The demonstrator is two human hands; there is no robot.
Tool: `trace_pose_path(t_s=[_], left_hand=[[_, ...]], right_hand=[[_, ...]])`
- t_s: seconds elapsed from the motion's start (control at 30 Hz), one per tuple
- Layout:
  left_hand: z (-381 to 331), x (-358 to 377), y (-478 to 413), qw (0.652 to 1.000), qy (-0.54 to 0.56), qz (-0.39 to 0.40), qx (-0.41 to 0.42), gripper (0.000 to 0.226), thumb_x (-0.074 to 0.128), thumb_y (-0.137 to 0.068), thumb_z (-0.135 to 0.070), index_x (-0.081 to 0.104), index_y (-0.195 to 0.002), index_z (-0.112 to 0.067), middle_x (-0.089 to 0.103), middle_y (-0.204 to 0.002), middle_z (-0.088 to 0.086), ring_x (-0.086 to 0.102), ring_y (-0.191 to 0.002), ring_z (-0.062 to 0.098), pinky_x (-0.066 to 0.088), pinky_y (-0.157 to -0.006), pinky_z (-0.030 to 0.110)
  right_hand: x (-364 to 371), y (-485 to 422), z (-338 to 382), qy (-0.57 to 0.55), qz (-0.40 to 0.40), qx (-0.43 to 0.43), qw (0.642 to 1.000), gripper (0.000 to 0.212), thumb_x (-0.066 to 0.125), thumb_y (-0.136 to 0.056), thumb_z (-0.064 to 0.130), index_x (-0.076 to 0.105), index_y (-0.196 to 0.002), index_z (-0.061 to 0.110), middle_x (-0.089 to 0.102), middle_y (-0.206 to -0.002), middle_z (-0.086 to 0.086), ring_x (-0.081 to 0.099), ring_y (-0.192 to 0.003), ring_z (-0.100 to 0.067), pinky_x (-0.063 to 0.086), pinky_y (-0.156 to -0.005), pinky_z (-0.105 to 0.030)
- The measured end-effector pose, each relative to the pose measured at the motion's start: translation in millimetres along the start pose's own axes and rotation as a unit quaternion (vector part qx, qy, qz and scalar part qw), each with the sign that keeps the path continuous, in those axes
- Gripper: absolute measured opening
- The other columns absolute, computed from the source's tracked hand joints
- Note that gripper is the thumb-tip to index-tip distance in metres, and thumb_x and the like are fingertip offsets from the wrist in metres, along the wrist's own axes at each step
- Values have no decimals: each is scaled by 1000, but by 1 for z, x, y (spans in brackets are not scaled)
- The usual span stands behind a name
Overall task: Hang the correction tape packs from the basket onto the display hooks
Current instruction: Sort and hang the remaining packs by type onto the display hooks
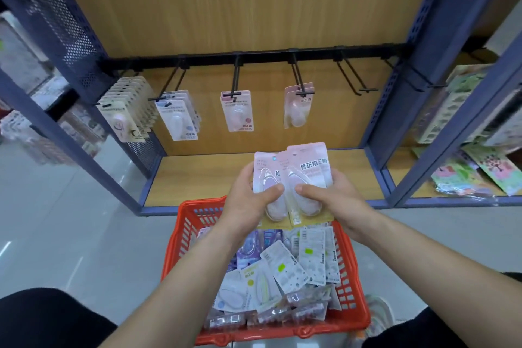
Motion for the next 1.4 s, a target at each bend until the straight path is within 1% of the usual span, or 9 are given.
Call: trace_pose_path(t_s=[0.1,0.2,0.43,0.57,0.63,0.87,1.03,1.23,1.4], left_hand=[[-1,7,-9,1000,-6,-20,2,43,73,-90,-1,63,-125,-24,77,-113,-3,73,-107,16,59,-89,34],[-2,14,-19,1000,-23,-19,0,39,73,-90,-1,65,-123,-20,78,-110,-2,74,-102,16,60,-86,32],[-6,25,-51,998,-27,-52,-12,25,76,-90,-10,70,-114,-13,79,-105,5,75,-100,26,60,-89,45],[-14,33,-72,997,-52,-58,-2,24,77,-91,-18,70,-112,-11,79,-102,5,76,-97,26,60,-89,46],[-21,38,-91,995,-75,-57,15,25,76,-92,-20,70,-115,-12,79,-105,4,75,-100,26,60,-90,46],[-37,58,-147,996,-76,-35,27,25,75,-93,-13,69,-116,-16,76,-105,-5,72,-85,3,55,-68,14],[-35,65,-167,996,-76,-41,33,24,76,-92,-14,70,-115,-17,77,-106,-3,73,-89,8,57,-73,19],[-23,57,-172,997,-33,-57,38,21,76,-92,-18,71,-112,-21,78,-110,-3,75,-100,13,58,-81,24],[-27,58,-178,996,-48,-69,31,20,78,-91,-22,73,-110,-17,79,-105,-2,76,-96,15,60,-83,31]], right_hand=[[-2,-6,-2,10,10,-13,1000,44,86,-80,10,69,-120,17,78,-111,-2,74,-107,-25,57,-99,-44],[-11,-16,-4,20,-7,-6,1000,45,86,-82,17,67,-123,19,78,-112,1,74,-106,-21,56,-101,-47],[-43,-37,11,57,-24,-10,998,48,87,-81,25,65,-123,23,78,-110,7,75,-101,-13,58,-97,-46],[-66,-45,23,101,-40,-18,994,57,88,-73,43,64,-122,29,77,-112,11,73,-103,-11,57,-98,-47],[-78,-48,30,108,-51,-25,993,49,87,-79,37,65,-121,27,77,-110,10,74,-102,-12,57,-97,-47],[-98,-54,33,84,-81,-37,992,34,85,-84,27,68,-113,29,79,-104,10,75,-96,-12,58,-95,-44],[-97,-57,31,76,-86,-31,993,37,86,-83,28,67,-114,30,78,-104,11,75,-95,-10,59,-92,-42],[-96,-58,36,87,-77,-46,992,20,80,-88,20,69,-98,34,78,-94,17,74,-86,-4,57,-85,-32],[-92,-61,34,84,-86,-40,992,25,83,-86,25,67,-104,34,77,-97,18,74,-88,-3,57,-82,-30]])
Point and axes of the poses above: each hand's wrist, its own y-axis away from the middle knuckle, its own x-axis out of the palm, z = x × y, the point moved 2 cm from there along -y, towards the middle knuckle
